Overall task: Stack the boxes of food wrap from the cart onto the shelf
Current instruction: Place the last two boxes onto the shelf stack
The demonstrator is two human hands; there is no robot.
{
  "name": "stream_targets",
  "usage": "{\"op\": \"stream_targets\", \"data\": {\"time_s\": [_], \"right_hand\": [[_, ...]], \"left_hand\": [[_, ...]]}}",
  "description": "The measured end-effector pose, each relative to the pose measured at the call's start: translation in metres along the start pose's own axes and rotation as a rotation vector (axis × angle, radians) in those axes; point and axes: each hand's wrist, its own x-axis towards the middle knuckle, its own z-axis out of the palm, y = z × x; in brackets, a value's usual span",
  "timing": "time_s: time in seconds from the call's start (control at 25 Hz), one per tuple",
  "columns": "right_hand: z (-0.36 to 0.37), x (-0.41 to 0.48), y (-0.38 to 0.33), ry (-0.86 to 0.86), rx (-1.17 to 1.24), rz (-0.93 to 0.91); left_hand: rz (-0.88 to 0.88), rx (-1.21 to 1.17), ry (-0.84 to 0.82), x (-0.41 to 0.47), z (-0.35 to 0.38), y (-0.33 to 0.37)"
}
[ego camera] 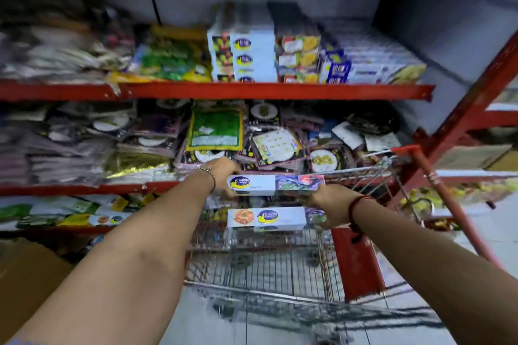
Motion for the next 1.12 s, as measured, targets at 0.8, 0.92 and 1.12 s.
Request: {"op": "stream_targets", "data": {"time_s": [0.8, 0.92, 1.12], "right_hand": [[-0.174, 0.043, 0.136, 0.236, -0.121, 0.043], [-0.172, 0.057, 0.144, 0.236, -0.096, 0.044], [-0.17, 0.074, 0.151, 0.243, -0.076, 0.044]], "left_hand": [[-0.084, 0.168, 0.354, 0.107, -0.235, -0.052], [-0.099, 0.168, 0.363, 0.124, -0.228, -0.058], [-0.1, 0.078, 0.465, 0.132, -0.226, -0.063]]}}
